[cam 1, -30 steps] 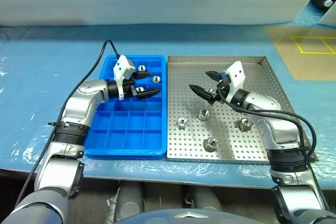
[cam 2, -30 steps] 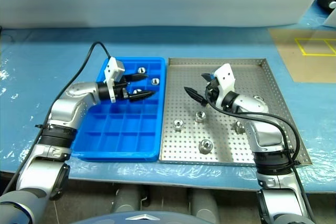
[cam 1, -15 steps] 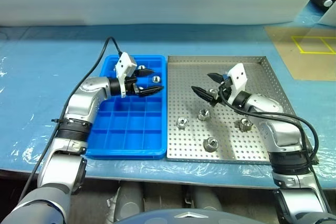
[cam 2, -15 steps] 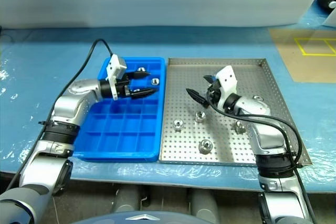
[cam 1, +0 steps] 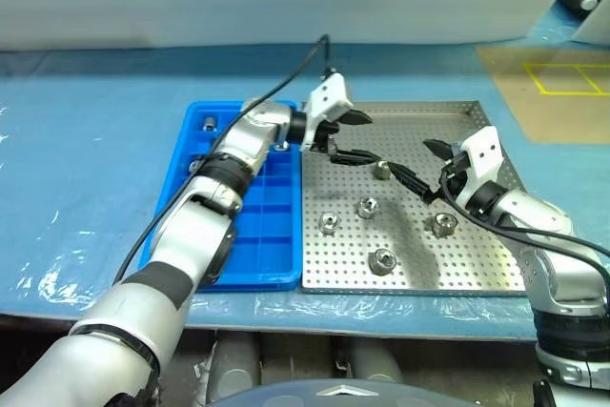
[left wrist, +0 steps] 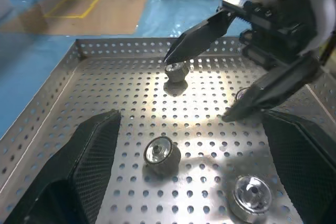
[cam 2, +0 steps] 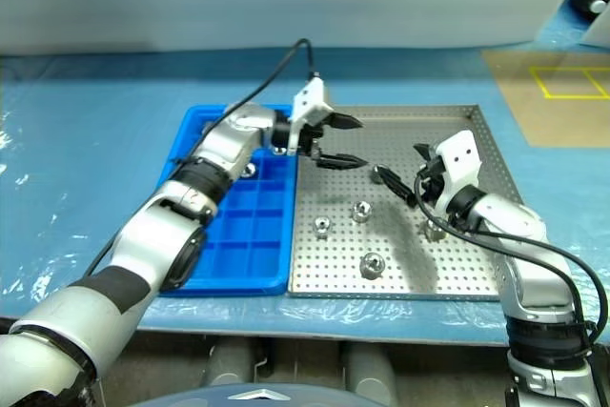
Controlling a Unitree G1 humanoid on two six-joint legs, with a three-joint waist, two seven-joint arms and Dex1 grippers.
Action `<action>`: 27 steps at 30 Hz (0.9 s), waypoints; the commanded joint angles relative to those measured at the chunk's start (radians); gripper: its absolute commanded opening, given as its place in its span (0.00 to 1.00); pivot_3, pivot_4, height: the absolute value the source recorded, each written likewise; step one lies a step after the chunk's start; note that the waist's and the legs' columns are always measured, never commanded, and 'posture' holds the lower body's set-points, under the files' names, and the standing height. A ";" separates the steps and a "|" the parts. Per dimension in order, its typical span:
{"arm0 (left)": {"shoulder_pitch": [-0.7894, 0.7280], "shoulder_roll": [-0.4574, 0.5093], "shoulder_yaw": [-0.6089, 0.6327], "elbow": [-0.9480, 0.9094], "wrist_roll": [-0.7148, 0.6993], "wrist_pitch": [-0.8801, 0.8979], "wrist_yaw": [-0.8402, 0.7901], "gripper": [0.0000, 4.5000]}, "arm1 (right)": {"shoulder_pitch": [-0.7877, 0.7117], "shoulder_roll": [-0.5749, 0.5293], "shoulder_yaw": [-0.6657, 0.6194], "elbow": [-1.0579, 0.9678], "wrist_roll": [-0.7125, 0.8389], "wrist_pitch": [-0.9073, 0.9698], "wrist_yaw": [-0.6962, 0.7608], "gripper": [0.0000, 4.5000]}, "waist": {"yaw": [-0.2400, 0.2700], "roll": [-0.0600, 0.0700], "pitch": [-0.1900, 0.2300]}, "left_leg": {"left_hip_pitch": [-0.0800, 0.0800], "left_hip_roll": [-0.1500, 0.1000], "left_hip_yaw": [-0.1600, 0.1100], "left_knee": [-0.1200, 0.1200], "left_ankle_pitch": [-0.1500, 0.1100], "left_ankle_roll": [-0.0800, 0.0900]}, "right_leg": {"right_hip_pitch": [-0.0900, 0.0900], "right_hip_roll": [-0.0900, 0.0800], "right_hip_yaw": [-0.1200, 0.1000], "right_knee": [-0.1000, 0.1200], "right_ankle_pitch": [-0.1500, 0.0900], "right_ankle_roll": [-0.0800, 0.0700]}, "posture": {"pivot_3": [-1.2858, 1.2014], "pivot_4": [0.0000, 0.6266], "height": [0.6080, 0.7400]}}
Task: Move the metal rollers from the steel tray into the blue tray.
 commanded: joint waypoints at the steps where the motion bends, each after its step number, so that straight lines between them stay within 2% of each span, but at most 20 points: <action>1: -0.081 -0.042 0.003 0.164 0.078 -0.089 0.089 0.99 | 0.047 0.015 -0.062 -0.116 0.021 0.017 -0.059 1.00 | -0.025 0.000 0.000 | 0.000 0.000 0.000 0.000 0.000 0.000 | 0.000 0.000 0.000 0.000 0.000 0.000 | 0.29 0.24 1.00; 5: -0.129 -0.095 0.010 0.258 0.155 -0.080 0.277 0.99 | 0.130 0.023 -0.139 -0.193 0.030 0.036 -0.114 1.00 | -0.057 0.000 0.000 | 0.000 0.000 -0.001 0.001 -0.001 0.001 | 0.000 0.001 0.000 -0.001 0.000 0.001 | 0.26 0.24 1.00; 10: -0.118 -0.139 0.026 0.302 0.215 -0.033 0.472 0.99 | 0.245 0.053 -0.183 -0.288 0.031 0.055 -0.168 1.00 | -0.087 0.001 0.000 | -0.001 0.000 -0.001 0.006 -0.005 0.002 | 0.002 0.000 0.000 -0.004 0.001 0.003 | 0.22 0.24 1.00; 19: -0.059 -0.188 0.052 0.319 0.277 0.061 0.579 0.99 | 0.298 0.066 -0.213 -0.337 0.033 0.065 -0.213 1.00 | -0.179 0.001 -0.001 | -0.008 -0.007 -0.004 0.010 -0.009 0.015 | 0.004 -0.007 -0.002 -0.014 0.005 0.009 | 0.21 0.24 1.00; 27: -0.020 -0.164 0.060 0.321 0.330 0.101 0.669 0.99 | 0.294 0.065 -0.196 -0.322 0.022 0.058 -0.227 1.00 | -0.257 0.001 -0.001 | -0.012 -0.015 -0.007 0.013 -0.012 0.020 | 0.005 -0.015 -0.005 -0.015 0.004 0.013 | 0.21 0.24 1.00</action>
